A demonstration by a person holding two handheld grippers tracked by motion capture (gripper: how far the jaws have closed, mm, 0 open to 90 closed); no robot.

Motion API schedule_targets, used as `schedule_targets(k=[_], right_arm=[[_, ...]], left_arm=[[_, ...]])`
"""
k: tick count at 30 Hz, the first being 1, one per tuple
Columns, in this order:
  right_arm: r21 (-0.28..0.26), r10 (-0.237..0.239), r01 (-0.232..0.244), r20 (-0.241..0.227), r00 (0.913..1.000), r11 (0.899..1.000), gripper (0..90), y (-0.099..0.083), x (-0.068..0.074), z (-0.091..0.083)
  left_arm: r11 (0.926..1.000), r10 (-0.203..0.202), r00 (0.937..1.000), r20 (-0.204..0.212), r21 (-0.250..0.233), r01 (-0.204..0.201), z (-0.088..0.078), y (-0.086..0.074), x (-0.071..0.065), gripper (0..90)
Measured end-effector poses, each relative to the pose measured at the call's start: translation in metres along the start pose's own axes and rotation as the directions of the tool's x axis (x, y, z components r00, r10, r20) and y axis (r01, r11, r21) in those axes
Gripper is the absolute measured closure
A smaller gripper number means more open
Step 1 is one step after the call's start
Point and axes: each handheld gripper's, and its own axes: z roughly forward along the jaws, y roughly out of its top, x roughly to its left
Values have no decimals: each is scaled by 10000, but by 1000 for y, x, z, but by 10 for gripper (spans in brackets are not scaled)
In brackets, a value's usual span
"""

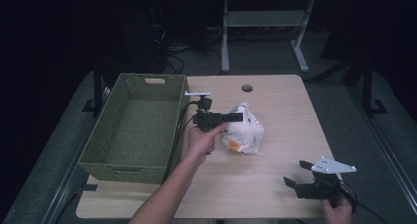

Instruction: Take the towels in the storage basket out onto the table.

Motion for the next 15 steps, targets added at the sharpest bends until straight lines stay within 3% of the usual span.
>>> schedule_targets(k=[3,15], right_arm=[[8,-9,9,-4,10000,10000,140,0,0,0],[-18,-23,23,-4,10000,10000,140,0,0,1]], left_arm=[[9999,10,9999,-128,124,-9,8,-3,4,798],[9975,-701,9974,-169,16,701,28,-20,24,792]])
